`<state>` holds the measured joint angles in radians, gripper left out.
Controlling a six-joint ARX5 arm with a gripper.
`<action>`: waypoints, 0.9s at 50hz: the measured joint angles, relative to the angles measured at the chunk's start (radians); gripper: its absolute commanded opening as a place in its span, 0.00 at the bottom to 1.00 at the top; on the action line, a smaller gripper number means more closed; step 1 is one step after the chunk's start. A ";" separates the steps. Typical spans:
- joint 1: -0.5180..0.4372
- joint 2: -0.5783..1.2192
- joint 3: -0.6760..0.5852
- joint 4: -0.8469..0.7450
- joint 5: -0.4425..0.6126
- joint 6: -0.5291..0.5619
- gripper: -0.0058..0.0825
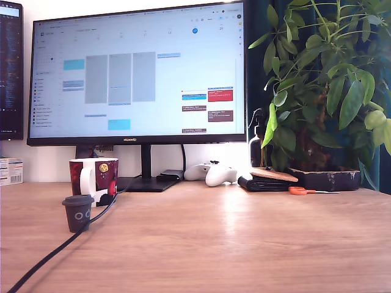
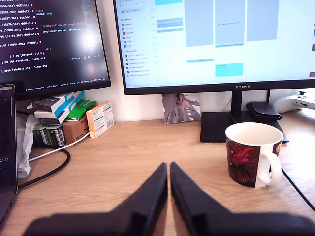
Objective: Pick the grey coffee capsule and place it inside the red coffee cup
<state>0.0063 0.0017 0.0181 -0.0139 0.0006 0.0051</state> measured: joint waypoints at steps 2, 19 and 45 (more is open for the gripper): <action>-0.005 -0.002 0.000 -0.007 0.022 -0.021 0.05; -0.025 -0.005 -0.011 0.042 0.170 -0.133 0.05; -0.024 -0.005 -0.011 0.307 0.276 -0.307 0.06</action>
<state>-0.0177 -0.0032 0.0067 0.2932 0.2768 -0.3019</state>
